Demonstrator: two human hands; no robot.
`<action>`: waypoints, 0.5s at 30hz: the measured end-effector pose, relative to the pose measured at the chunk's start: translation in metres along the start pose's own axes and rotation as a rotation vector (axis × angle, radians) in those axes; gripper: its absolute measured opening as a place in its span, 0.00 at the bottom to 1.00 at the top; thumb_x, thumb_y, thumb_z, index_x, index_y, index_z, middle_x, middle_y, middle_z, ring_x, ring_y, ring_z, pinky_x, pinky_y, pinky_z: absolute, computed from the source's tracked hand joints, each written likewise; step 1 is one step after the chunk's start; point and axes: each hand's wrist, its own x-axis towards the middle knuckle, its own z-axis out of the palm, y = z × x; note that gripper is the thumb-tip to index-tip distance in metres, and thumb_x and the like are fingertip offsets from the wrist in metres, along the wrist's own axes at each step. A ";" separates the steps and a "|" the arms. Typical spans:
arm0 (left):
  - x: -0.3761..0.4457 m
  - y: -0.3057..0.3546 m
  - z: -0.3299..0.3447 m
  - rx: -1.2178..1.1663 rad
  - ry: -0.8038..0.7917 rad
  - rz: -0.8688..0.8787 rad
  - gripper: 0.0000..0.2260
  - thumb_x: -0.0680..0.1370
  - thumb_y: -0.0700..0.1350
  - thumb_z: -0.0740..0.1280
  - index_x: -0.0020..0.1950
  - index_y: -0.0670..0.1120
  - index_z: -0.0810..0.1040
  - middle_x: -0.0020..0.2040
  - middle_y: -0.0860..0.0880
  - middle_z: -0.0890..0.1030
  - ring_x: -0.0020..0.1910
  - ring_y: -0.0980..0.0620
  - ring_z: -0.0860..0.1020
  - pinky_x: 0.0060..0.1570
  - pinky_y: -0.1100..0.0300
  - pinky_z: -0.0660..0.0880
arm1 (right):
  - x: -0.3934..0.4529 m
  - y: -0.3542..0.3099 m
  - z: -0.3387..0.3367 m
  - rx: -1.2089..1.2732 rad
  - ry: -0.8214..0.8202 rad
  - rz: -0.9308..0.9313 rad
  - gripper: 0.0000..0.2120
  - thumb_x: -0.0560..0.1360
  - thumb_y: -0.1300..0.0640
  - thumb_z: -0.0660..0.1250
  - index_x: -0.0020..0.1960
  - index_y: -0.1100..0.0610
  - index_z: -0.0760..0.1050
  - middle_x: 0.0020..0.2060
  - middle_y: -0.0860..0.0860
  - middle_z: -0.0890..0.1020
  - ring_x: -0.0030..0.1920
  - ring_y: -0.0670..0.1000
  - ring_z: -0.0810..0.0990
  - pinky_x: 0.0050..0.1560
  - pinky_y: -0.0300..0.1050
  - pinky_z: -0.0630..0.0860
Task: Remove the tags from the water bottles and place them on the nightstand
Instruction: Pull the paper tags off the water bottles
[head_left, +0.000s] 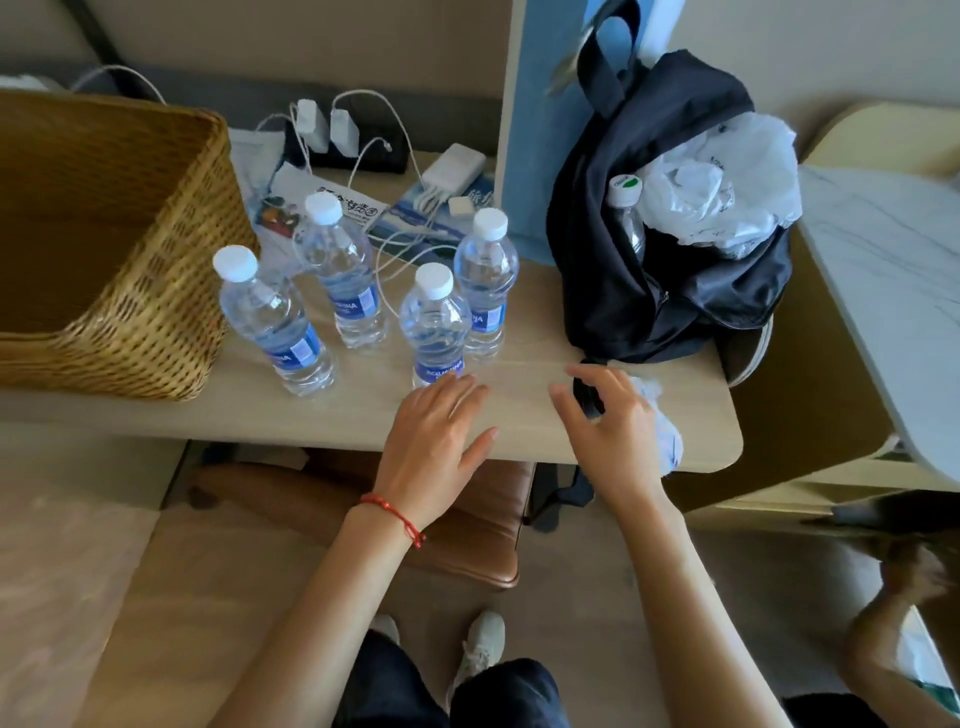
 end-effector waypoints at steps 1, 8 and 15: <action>-0.005 -0.006 -0.006 0.003 0.003 -0.004 0.18 0.75 0.49 0.61 0.58 0.40 0.77 0.57 0.40 0.79 0.57 0.41 0.77 0.56 0.47 0.73 | -0.004 -0.009 0.005 0.008 0.002 -0.019 0.12 0.73 0.53 0.68 0.55 0.57 0.78 0.49 0.51 0.80 0.47 0.48 0.75 0.45 0.30 0.61; -0.043 -0.068 -0.045 0.032 0.065 -0.043 0.16 0.73 0.45 0.68 0.58 0.40 0.76 0.57 0.40 0.79 0.58 0.39 0.76 0.56 0.46 0.72 | -0.024 -0.064 0.045 0.025 -0.029 -0.069 0.13 0.73 0.54 0.69 0.55 0.58 0.78 0.52 0.52 0.81 0.53 0.50 0.78 0.49 0.31 0.65; -0.062 -0.127 -0.080 0.035 0.091 -0.060 0.16 0.74 0.45 0.67 0.59 0.39 0.76 0.56 0.41 0.79 0.57 0.41 0.76 0.55 0.47 0.74 | -0.036 -0.098 0.081 -0.019 -0.023 -0.069 0.13 0.73 0.55 0.69 0.56 0.58 0.78 0.53 0.54 0.81 0.53 0.54 0.78 0.50 0.42 0.71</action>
